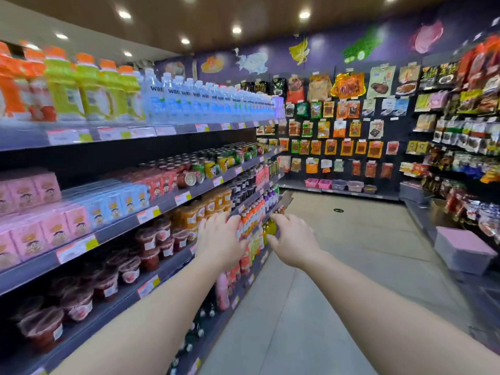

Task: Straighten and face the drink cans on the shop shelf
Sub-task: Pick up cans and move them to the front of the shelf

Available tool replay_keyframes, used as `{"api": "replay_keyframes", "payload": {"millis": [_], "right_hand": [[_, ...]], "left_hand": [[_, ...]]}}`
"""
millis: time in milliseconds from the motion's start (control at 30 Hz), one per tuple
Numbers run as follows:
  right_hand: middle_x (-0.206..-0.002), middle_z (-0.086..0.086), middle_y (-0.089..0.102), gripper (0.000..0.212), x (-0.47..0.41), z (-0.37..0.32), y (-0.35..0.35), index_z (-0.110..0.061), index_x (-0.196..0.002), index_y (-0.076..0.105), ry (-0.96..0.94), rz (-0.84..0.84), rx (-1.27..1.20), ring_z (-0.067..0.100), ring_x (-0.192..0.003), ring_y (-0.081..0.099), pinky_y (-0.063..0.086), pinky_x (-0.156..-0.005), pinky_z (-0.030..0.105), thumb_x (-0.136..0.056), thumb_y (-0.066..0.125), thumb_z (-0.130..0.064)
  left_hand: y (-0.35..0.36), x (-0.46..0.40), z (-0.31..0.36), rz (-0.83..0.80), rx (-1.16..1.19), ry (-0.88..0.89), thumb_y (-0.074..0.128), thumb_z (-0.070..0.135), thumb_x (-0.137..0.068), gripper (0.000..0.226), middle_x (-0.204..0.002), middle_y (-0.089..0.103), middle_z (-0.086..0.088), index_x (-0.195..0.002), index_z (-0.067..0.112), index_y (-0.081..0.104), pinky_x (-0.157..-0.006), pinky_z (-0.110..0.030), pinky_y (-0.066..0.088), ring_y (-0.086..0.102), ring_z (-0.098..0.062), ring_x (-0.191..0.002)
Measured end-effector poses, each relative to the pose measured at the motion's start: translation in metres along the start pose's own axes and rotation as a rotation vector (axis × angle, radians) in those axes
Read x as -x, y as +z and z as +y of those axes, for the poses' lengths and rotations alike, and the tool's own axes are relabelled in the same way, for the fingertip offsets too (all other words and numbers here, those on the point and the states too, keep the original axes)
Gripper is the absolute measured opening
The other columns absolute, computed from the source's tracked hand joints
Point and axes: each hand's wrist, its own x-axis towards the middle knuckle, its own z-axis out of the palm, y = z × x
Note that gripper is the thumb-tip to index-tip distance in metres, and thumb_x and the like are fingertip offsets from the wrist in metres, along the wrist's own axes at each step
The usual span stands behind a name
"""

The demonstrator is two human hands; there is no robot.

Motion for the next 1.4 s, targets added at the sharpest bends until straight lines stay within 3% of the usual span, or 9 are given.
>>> {"api": "replay_keyframes", "payload": {"millis": [233, 567, 900, 1100, 1400], "right_hand": [[-0.13, 0.006, 0.049, 0.052, -0.142, 0.055, 0.053, -0.024, -0.138, 0.038, -0.102, 0.002, -0.055, 0.028, -0.123, 0.043, 0.04, -0.1, 0.043, -0.091, 0.048, -0.041], [-0.135, 0.005, 0.047, 0.054, -0.363, 0.155, 0.08, -0.025, -0.141, 0.036, -0.23, -0.022, -0.041, 0.027, -0.126, 0.04, 0.036, -0.103, 0.042, -0.091, 0.05, -0.04], [-0.137, 0.003, 0.047, 0.053, -0.54, 0.242, 0.15, -0.026, -0.138, 0.04, -0.188, -0.03, -0.035, 0.026, -0.129, 0.037, 0.036, -0.104, 0.042, -0.089, 0.052, -0.044], [-0.127, 0.004, 0.05, 0.051, -0.688, 0.28, 0.179, -0.026, -0.133, 0.044, -0.146, -0.015, -0.002, 0.028, -0.123, 0.042, 0.04, -0.099, 0.042, -0.087, 0.054, -0.045], [-0.137, 0.006, 0.045, 0.056, -0.869, 0.35, 0.212, -0.026, -0.139, 0.037, -0.071, 0.024, -0.023, 0.027, -0.129, 0.036, 0.034, -0.105, 0.04, -0.088, 0.053, -0.043]], "left_hand": [[0.077, -0.121, -0.004, 0.036, -0.024, -0.044, 0.056, 0.053, -0.083, 0.057, -0.137, 0.049, 0.002, -0.132, 0.027, 0.048, -0.11, -0.046, 0.033, 0.042, -0.022, -0.129], [0.167, -0.321, 0.014, 0.053, -0.036, -0.191, 0.054, 0.057, -0.085, 0.065, -0.149, 0.041, -0.002, -0.14, 0.026, 0.042, -0.115, -0.046, 0.026, 0.033, -0.023, -0.139], [0.273, -0.499, 0.02, 0.035, -0.007, -0.164, 0.055, 0.057, -0.084, 0.067, -0.149, 0.04, -0.001, -0.141, 0.026, 0.04, -0.114, -0.044, 0.027, 0.033, -0.023, -0.138], [0.334, -0.652, 0.002, 0.052, 0.05, -0.123, 0.056, 0.055, -0.084, 0.071, -0.149, 0.04, 0.001, -0.143, 0.023, 0.036, -0.115, -0.043, 0.025, 0.032, -0.021, -0.139], [0.415, -0.84, 0.002, 0.063, 0.091, -0.044, 0.054, 0.053, -0.085, 0.067, -0.149, 0.04, 0.0, -0.143, 0.023, 0.037, -0.117, -0.044, 0.021, 0.031, -0.021, -0.139]]}}
